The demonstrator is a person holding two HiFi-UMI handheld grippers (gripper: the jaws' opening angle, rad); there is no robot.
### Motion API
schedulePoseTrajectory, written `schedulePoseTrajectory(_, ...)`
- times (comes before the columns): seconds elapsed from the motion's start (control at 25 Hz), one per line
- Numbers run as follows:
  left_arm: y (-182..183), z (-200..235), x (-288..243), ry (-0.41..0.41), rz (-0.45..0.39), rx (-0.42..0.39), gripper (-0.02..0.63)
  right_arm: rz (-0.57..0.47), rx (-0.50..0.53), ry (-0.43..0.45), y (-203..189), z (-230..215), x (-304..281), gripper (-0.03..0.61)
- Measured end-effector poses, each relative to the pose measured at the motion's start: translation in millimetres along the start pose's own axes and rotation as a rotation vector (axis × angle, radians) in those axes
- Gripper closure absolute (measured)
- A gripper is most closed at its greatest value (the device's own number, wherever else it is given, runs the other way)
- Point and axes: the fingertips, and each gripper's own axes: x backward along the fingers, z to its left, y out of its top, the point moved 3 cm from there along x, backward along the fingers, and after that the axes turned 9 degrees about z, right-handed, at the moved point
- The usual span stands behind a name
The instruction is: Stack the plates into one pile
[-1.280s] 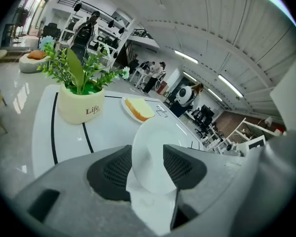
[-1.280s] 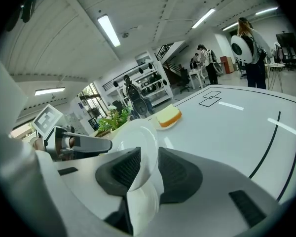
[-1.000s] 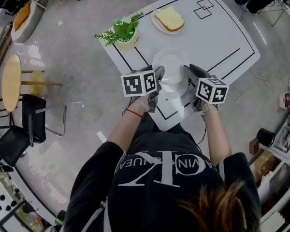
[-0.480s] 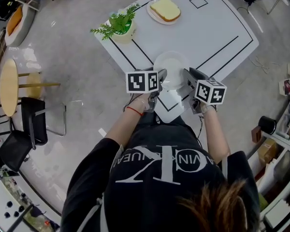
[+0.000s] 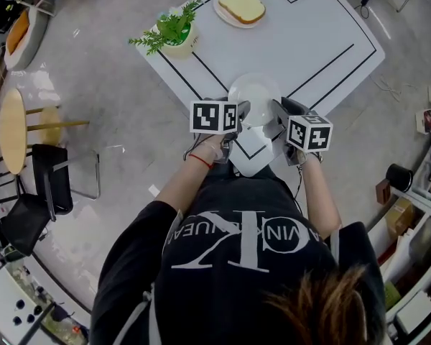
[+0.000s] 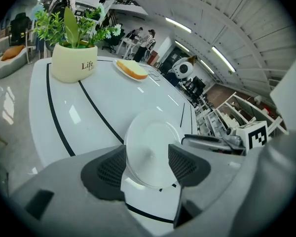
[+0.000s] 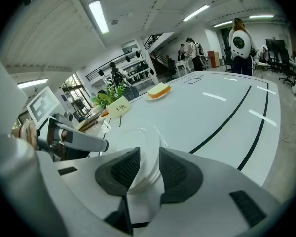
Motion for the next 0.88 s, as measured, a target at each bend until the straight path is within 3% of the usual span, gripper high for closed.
schedulePoseTrajectory(0.6,-4.9,-0.8,-4.9,0.011,0.051,-0.038,0.301,0.062,0.119,-0.04,-5.8,0.3,-6.4,0.443)
schedulePoseTrajectory(0.88,8.8,-1.0,5.9,0.057,-0.009,-0.09,0.299,0.011,0.125,-0.034,5.3,-3.9,2.9,0.436)
